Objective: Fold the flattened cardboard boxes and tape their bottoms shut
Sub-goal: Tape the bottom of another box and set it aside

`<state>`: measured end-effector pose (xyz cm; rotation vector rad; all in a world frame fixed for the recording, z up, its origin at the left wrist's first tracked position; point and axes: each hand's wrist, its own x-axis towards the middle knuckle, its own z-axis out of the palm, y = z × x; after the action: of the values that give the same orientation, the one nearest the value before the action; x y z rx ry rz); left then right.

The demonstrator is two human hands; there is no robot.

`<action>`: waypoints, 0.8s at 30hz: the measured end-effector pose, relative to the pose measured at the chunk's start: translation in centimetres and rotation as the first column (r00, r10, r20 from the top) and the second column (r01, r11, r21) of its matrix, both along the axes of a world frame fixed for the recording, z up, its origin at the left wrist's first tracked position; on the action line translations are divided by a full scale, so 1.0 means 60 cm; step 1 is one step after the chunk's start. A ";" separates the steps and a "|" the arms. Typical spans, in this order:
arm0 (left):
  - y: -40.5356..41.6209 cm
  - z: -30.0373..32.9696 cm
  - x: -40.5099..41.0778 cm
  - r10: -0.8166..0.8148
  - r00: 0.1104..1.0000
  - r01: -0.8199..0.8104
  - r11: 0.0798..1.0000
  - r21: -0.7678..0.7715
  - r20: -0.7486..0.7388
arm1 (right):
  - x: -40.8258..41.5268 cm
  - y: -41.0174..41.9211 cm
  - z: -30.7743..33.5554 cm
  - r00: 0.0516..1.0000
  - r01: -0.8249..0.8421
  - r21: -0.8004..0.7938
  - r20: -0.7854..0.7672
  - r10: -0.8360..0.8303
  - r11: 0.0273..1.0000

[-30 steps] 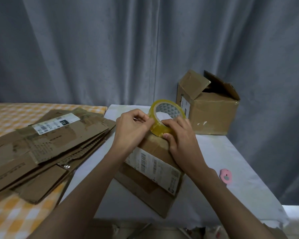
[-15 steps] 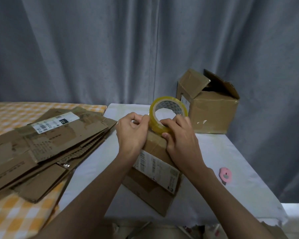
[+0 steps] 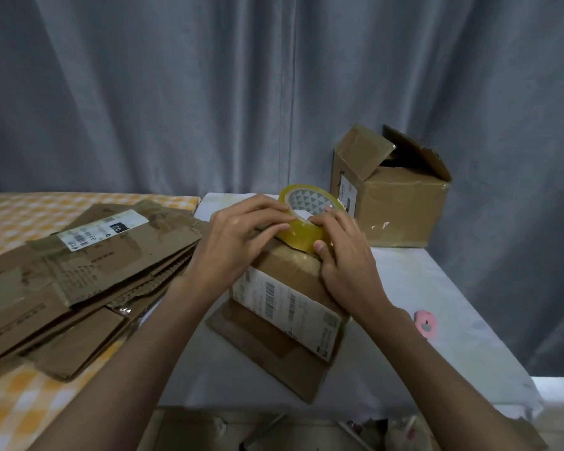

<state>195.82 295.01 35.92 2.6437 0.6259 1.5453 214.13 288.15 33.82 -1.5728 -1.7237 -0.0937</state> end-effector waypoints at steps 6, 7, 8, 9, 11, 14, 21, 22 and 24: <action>0.013 0.004 -0.021 0.039 0.992 -0.019 0.987 0.158 -0.121 | -0.003 0.001 0.005 1.000 -0.011 -0.043 0.018 0.012 0.999; 0.014 0.005 -0.022 0.056 0.990 -0.030 0.981 0.192 -0.131 | -0.003 0.001 0.005 0.999 -0.017 -0.040 0.035 0.018 0.999; 0.015 0.005 -0.022 0.073 0.988 -0.042 0.974 0.221 -0.137 | -0.003 0.000 0.005 0.998 -0.023 -0.035 0.058 0.025 0.999; 0.015 0.006 -0.023 0.089 0.986 -0.054 0.969 0.241 -0.138 | -0.002 0.001 0.004 0.996 -0.028 -0.031 0.079 0.031 0.999; 0.019 0.004 -0.025 0.108 0.985 -0.071 0.964 0.255 -0.136 | 0.000 0.003 0.004 0.994 -0.035 -0.029 0.107 0.038 0.999; 0.020 0.004 -0.025 0.125 0.979 -0.083 0.965 0.247 -0.161 | 0.003 0.006 0.004 0.991 -0.040 -0.053 0.124 0.046 0.998; 0.010 0.004 -0.026 0.151 0.955 -0.092 0.969 0.228 -0.256 | -0.001 0.007 0.005 0.993 -0.065 -0.071 0.096 0.072 0.995; 0.007 0.003 -0.026 0.162 0.952 -0.103 0.968 0.227 -0.259 | -0.001 0.007 0.005 0.993 -0.064 -0.078 0.094 0.072 0.995; 0.004 0.002 -0.024 0.175 0.949 -0.119 0.969 0.217 -0.262 | -0.001 0.006 0.006 0.994 -0.062 -0.087 0.082 0.069 0.994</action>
<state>194.38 295.25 36.07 3.0674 0.7327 1.3385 214.05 288.53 34.19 -1.5915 -1.8660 -0.0562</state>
